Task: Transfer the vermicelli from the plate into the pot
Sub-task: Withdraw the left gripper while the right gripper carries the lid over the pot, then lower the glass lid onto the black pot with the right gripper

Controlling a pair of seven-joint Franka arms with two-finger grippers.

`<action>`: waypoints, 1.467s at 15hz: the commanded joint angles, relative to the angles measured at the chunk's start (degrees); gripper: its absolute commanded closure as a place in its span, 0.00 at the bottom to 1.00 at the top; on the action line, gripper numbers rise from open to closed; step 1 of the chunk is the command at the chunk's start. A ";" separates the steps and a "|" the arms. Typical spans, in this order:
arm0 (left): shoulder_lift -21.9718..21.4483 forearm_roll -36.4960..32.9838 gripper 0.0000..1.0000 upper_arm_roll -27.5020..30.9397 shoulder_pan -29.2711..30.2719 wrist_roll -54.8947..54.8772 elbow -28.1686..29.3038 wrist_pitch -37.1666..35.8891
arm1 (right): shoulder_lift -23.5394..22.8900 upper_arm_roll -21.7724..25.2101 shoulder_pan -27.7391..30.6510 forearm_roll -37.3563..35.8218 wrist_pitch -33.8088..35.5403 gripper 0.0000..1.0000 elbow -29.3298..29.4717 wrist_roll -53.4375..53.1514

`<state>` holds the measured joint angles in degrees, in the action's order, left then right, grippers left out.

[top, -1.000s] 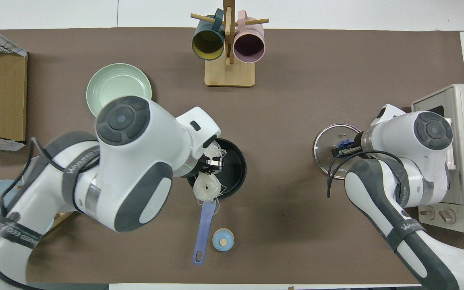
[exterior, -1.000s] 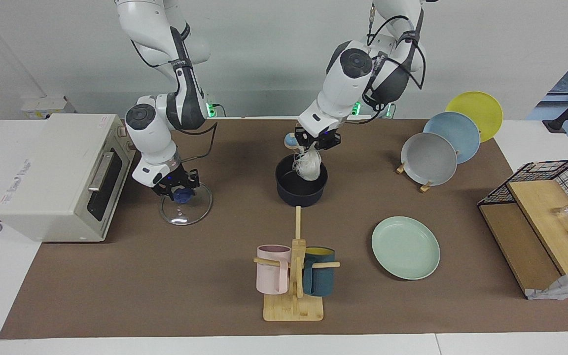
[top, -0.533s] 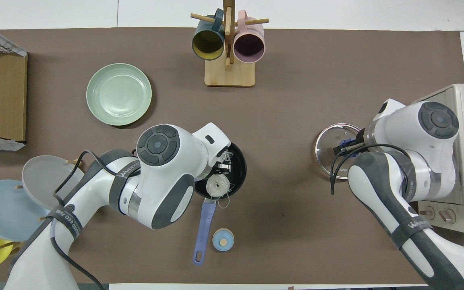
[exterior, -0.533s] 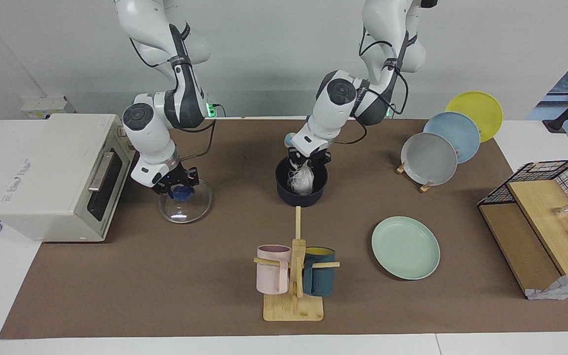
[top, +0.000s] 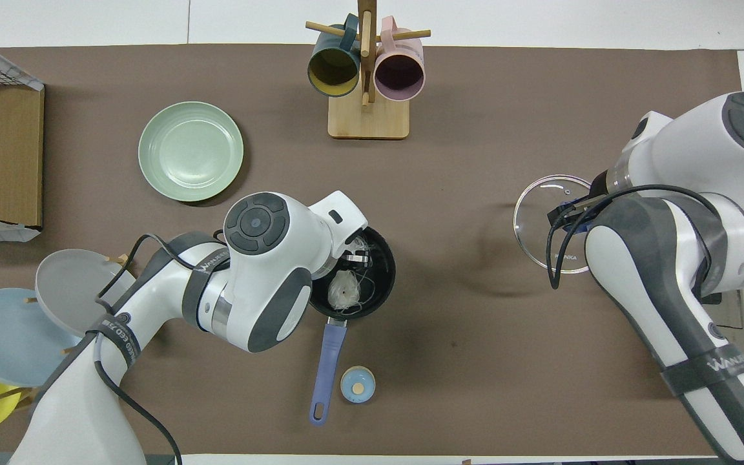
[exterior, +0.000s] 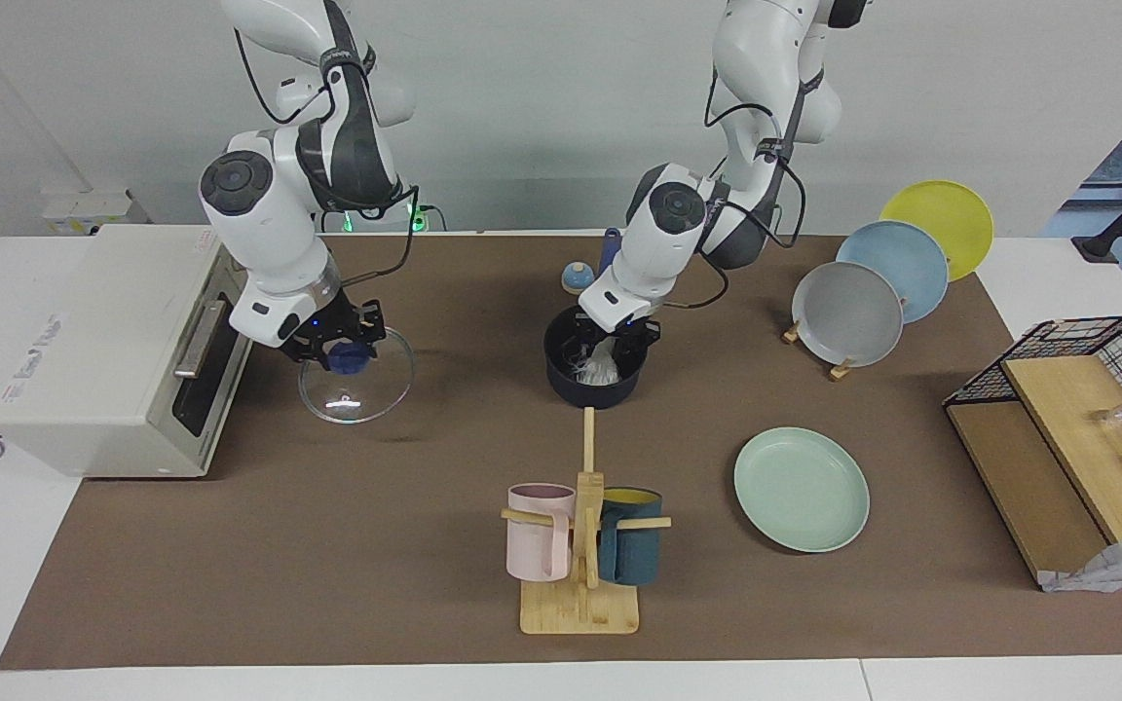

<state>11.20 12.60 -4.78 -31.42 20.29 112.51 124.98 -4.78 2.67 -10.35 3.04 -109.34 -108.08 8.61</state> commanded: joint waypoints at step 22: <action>-12.60 -11.11 0.00 1.44 26.15 -18.62 -22.34 -42.10 | -17.02 -14.53 -20.68 -8.67 -4.83 0.62 16.94 -56.07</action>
<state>-1.43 -0.42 -3.16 -5.62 1.08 91.82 85.19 -21.32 -11.42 -31.40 -5.59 -113.85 -92.30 -45.75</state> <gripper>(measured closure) 0.000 0.339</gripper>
